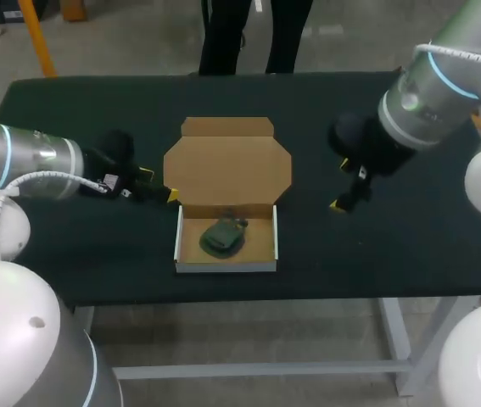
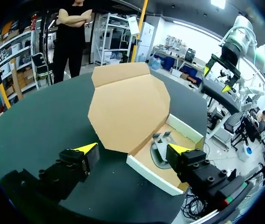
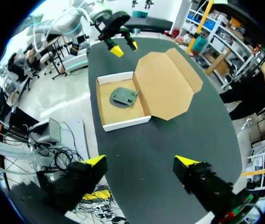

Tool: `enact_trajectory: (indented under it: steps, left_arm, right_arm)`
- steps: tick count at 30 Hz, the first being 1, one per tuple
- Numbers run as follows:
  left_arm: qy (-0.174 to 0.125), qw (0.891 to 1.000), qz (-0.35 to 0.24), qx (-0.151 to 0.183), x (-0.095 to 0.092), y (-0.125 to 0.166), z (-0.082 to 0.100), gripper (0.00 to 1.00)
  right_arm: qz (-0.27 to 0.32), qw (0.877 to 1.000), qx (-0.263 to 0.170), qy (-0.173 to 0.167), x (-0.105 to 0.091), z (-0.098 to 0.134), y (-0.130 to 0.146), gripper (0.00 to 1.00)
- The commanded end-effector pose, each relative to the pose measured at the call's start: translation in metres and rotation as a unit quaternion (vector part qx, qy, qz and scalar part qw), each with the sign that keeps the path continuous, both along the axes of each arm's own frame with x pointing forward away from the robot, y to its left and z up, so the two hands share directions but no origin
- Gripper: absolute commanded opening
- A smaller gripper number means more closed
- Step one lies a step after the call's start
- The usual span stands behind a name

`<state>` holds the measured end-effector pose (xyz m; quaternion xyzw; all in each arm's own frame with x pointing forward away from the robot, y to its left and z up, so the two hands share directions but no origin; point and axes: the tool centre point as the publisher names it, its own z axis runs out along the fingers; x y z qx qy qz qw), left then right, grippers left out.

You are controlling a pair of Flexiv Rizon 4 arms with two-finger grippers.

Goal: Assemble the packaging by folding the flat box into shape, placing the metal phone stand inside, and closing the box properly

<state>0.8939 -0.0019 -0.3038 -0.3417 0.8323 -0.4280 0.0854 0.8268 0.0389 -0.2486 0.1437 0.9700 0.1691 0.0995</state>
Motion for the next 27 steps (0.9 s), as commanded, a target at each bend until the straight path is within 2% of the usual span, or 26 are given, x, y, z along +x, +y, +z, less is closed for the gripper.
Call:
enact_trajectory:
  steps: [1, 7, 14, 19, 23, 27]
  left_arm:
    - [-0.001, 0.998, -0.056, -0.036, 0.017, 0.013, -0.008, 1.0]
    - [-0.008, 0.993, -0.097, -0.072, 0.041, 0.025, -0.017, 1.0]
    - [-0.004, 0.985, -0.142, -0.094, 0.063, 0.023, -0.023, 1.0]
    - [-0.008, 0.976, -0.185, -0.118, 0.075, 0.019, -0.024, 1.0]
    - [0.001, 0.963, -0.233, -0.135, 0.082, 0.015, -0.026, 1.0]
    - [0.007, 0.955, -0.252, -0.155, 0.088, 0.01, -0.028, 1.0]
  right_arm:
    - [0.019, 0.999, -0.002, 0.027, 0.005, 0.01, 0.004, 1.0]
    - [0.035, 0.999, -0.018, 0.027, 0.01, 0.018, 0.009, 1.0]
    - [0.057, 0.997, -0.028, 0.032, 0.02, 0.028, 0.016, 1.0]
    - [0.067, 0.997, -0.034, 0.033, 0.027, 0.033, 0.02, 1.0]
    - [0.076, 0.996, -0.039, 0.034, 0.033, 0.036, 0.024, 1.0]
    - [0.082, 0.995, -0.045, 0.036, 0.038, 0.036, 0.028, 1.0]
